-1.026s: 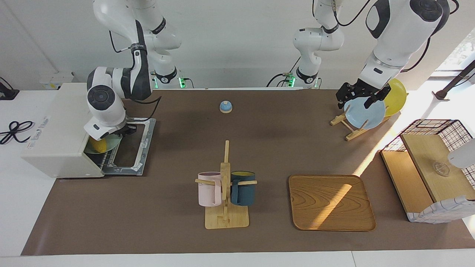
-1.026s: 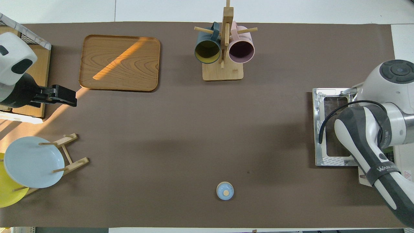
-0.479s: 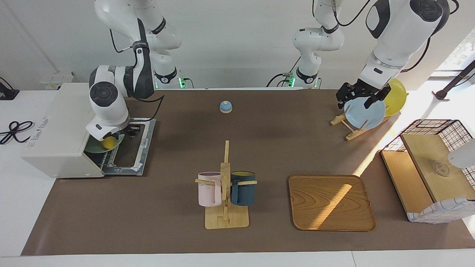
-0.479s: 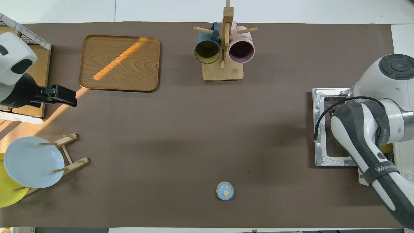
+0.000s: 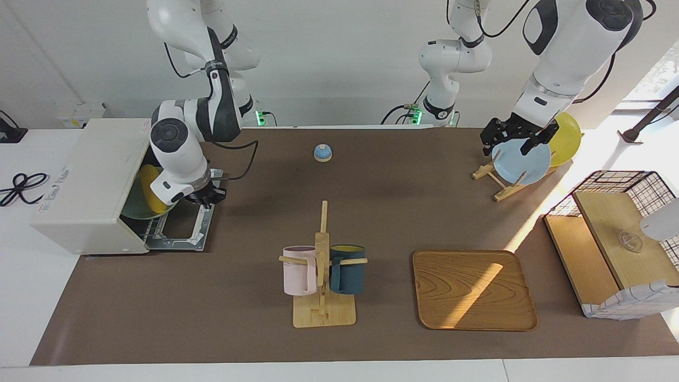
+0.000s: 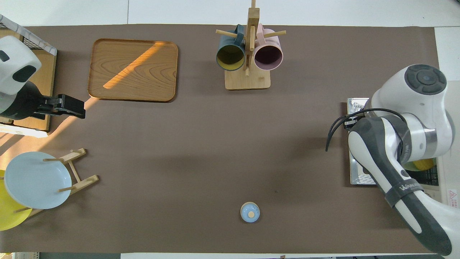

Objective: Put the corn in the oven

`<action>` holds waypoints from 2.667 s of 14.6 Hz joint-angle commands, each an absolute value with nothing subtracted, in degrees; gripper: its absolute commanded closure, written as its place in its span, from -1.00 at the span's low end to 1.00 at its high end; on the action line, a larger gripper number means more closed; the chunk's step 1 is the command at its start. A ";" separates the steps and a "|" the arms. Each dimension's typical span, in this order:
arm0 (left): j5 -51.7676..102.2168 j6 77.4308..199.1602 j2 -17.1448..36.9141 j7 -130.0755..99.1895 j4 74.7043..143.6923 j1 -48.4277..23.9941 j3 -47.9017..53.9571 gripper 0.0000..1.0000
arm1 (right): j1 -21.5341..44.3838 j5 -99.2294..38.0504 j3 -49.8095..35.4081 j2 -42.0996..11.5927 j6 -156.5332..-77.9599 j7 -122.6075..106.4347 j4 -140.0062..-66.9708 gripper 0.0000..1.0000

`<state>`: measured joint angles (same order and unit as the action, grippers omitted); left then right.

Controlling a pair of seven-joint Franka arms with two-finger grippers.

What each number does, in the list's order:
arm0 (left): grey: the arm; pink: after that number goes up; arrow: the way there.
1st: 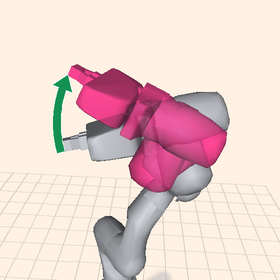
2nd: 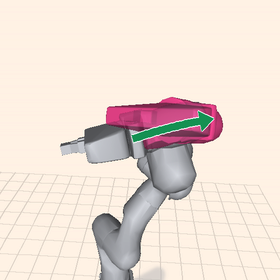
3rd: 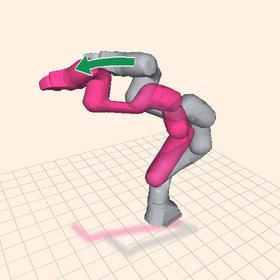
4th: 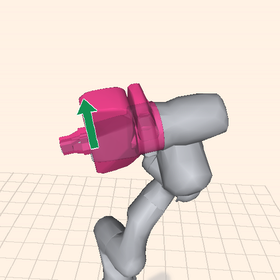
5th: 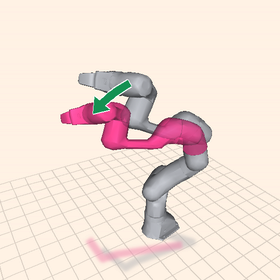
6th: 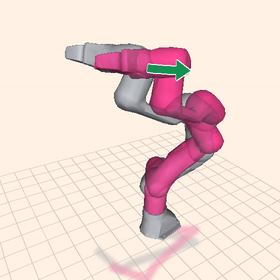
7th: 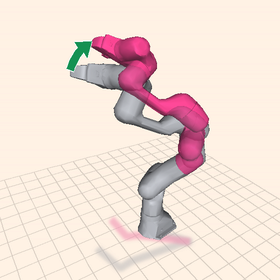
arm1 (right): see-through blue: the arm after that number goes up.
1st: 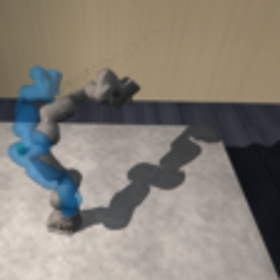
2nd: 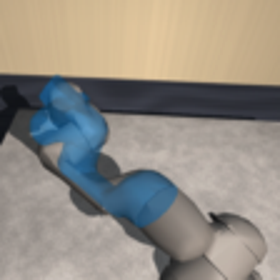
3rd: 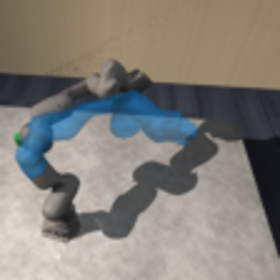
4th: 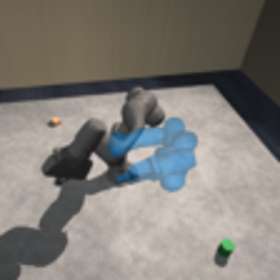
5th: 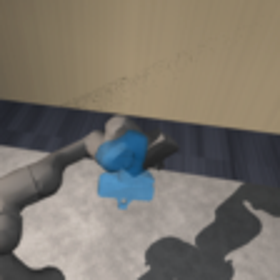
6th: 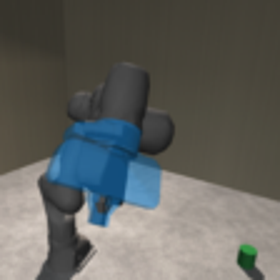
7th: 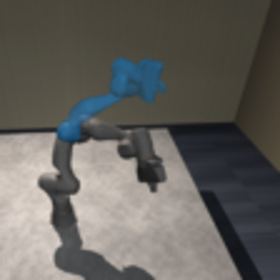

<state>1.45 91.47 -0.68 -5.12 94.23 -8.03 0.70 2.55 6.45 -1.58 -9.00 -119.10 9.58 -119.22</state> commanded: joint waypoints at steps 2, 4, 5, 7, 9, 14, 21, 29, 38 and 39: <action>2.02 92.20 -1.58 -4.39 95.01 -7.38 1.05 -1.00 | 3.16 3.96 -1.76 -10.10 -124.72 13.45 -123.57 1.00; 2.02 92.20 -1.50 -4.31 95.01 -7.38 1.05 -1.00 | 3.08 3.96 -1.67 -10.72 -125.15 13.45 -124.10 1.00; 2.02 92.20 -1.58 -4.31 95.01 -7.38 1.05 -1.00 | 3.08 3.96 -1.67 -10.90 -125.33 13.53 -124.19 1.00; 2.02 92.20 -1.58 -4.31 95.01 -7.38 1.05 -1.00 | 3.25 5.18 -1.58 -11.16 -124.90 13.71 -124.19 1.00; 2.02 92.20 -1.58 -4.39 95.01 -7.38 1.05 -1.00 | 3.25 9.38 -1.49 -11.16 -123.93 13.97 -123.84 1.00; 2.02 92.20 -1.58 -4.39 95.01 -7.38 1.05 -1.00 | 4.04 21.86 -1.58 -11.08 -119.54 15.56 -122.78 1.00; 2.02 92.20 -1.58 -4.31 95.01 -7.38 1.05 -1.00 | 0.54 24.17 -1.23 -8.45 -103.81 1.08 -111.54 1.00; 1.93 92.20 -1.49 -4.39 95.01 -7.38 1.05 -1.00 | -7.21 23.55 -1.23 -4.14 -100.11 -9.23 -111.18 1.00; 2.02 92.20 -1.58 -4.31 95.01 -7.38 1.05 -1.00 | -7.30 3.79 -1.32 0.52 -86.92 -11.08 -93.79 -1.00; 2.02 92.11 -1.58 -4.31 95.01 -7.38 1.05 -1.00 | -7.29 0.30 -1.49 0.70 -86.92 -10.64 -92.91 -1.00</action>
<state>1.45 91.47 -0.68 -5.12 94.23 -8.03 0.72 -6.68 5.02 -0.69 0.43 -87.93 -9.95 -95.04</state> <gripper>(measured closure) 0.000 0.269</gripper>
